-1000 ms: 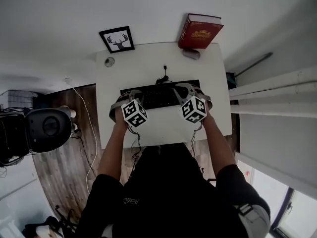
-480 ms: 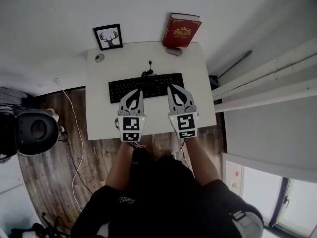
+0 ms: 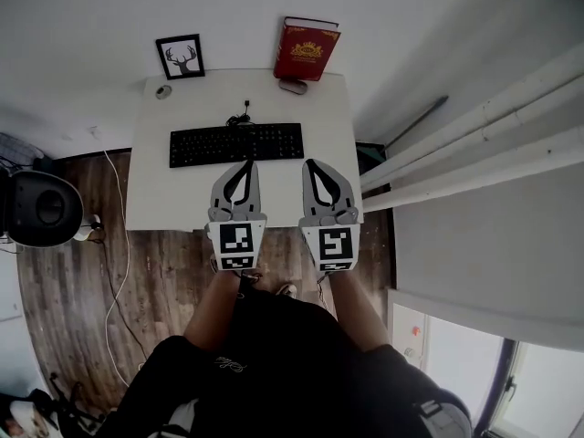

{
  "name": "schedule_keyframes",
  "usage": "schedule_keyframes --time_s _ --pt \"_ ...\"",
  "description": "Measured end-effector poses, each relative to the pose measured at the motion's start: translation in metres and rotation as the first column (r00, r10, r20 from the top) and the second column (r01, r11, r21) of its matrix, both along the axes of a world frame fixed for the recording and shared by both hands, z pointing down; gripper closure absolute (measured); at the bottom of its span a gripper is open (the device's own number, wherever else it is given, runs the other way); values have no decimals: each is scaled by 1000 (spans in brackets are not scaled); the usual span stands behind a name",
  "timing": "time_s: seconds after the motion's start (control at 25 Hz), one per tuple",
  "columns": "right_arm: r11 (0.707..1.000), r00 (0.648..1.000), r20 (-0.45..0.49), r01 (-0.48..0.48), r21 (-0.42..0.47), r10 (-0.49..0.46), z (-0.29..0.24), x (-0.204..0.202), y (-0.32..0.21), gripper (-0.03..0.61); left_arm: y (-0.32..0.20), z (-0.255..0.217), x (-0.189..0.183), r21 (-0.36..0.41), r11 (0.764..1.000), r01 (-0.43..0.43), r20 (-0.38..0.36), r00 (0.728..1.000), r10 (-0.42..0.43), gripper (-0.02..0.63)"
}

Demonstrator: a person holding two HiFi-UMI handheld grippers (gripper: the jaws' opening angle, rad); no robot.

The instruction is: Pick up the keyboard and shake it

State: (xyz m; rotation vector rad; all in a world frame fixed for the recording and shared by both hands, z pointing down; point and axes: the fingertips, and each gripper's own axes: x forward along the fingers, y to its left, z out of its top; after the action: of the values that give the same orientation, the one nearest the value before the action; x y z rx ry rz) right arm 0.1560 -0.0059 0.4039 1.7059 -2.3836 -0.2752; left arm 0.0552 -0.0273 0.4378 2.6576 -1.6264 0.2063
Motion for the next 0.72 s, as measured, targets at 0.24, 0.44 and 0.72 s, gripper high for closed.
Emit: schedule_keyframes --time_s 0.24,0.44,0.72 --pt "1000 1000 12 3 28 -3 -4 34 39 557 40 -2 43 8 999 -31 15 999 31 612" --pt "998 1000 4 17 57 -17 -8 46 63 557 65 -8 62 35 999 -34 29 999 33 612" --pt "997 999 -1 35 63 -35 -8 52 83 557 89 -9 72 43 998 -35 31 999 33 612"
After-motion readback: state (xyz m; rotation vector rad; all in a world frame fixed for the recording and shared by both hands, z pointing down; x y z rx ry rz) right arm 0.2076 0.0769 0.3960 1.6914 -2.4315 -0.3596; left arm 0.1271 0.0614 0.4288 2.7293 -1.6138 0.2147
